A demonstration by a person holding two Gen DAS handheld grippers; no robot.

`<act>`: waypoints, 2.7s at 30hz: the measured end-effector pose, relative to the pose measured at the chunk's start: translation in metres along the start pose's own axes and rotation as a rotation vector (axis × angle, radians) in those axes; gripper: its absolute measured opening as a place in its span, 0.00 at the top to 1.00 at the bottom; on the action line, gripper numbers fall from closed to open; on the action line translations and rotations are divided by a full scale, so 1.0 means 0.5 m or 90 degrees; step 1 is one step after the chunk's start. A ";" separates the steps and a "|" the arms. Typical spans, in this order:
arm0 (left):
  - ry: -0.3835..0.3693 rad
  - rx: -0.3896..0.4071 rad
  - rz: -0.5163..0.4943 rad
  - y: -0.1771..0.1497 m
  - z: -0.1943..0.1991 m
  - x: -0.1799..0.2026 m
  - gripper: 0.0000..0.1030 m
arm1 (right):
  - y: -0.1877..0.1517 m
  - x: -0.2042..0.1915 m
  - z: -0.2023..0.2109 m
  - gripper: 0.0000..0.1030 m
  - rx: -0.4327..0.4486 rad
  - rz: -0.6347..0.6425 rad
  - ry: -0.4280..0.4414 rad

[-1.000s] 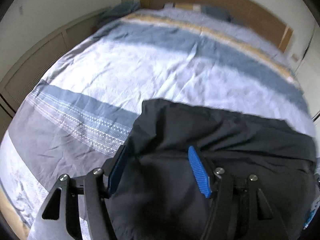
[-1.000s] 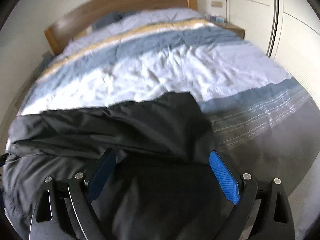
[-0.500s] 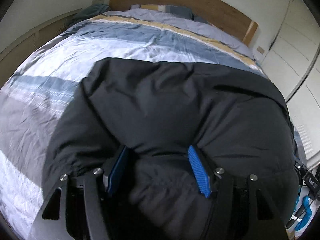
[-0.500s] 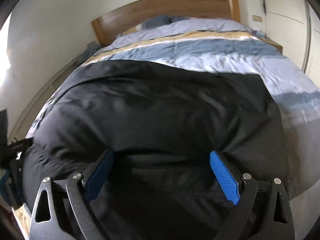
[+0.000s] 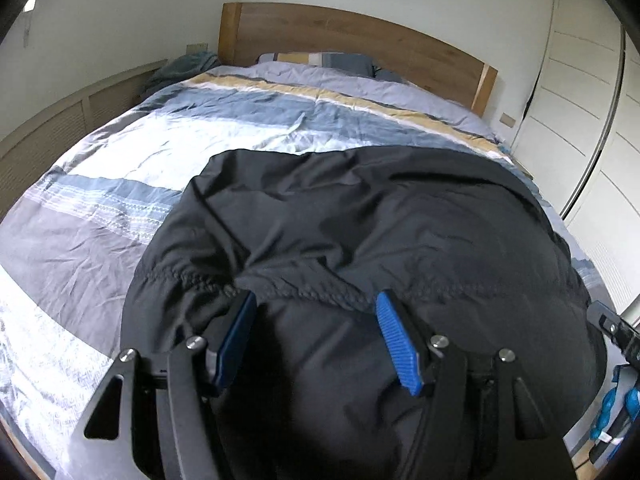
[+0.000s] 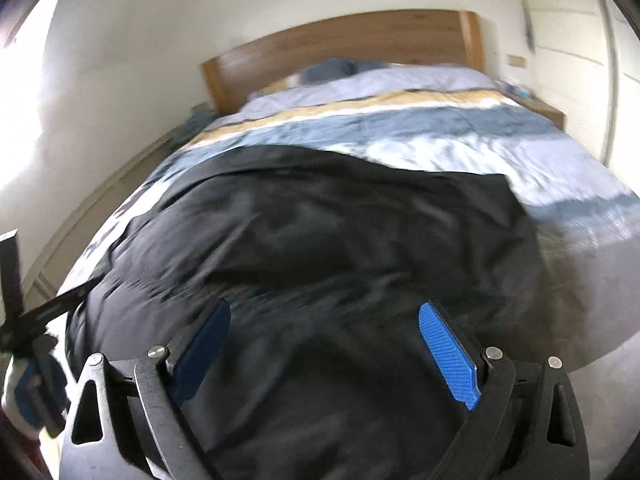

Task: Fold large clothes
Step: 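Smooth the spread coat flat on the bed with both open grippers, then withdraw both open grippers from the folded black coat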

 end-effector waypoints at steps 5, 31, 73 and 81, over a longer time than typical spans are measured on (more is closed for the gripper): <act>0.011 0.011 -0.014 -0.022 -0.004 0.005 0.40 | -0.034 -0.033 -0.024 0.07 -0.015 0.042 0.008; 0.025 0.031 -0.025 -0.052 0.034 0.002 0.40 | -0.098 0.080 0.035 0.04 -0.018 -0.027 -0.049; 0.060 -0.018 -0.043 -0.186 0.270 -0.078 0.39 | -0.272 0.124 0.252 0.01 -0.077 -0.120 -0.091; 0.068 -0.029 0.066 -0.188 0.287 -0.225 0.39 | -0.289 0.162 0.270 0.00 -0.074 -0.149 -0.090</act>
Point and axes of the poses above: each gripper's, at about its wrist camera, not at the fingertips, and z roughly against the way its jaws point, x to its right, y to its top, the point moved 2 cm from there along -z, roughly the way its jaws point, and after that the axes turned 5 degrees about z, right-handed, at the moved point
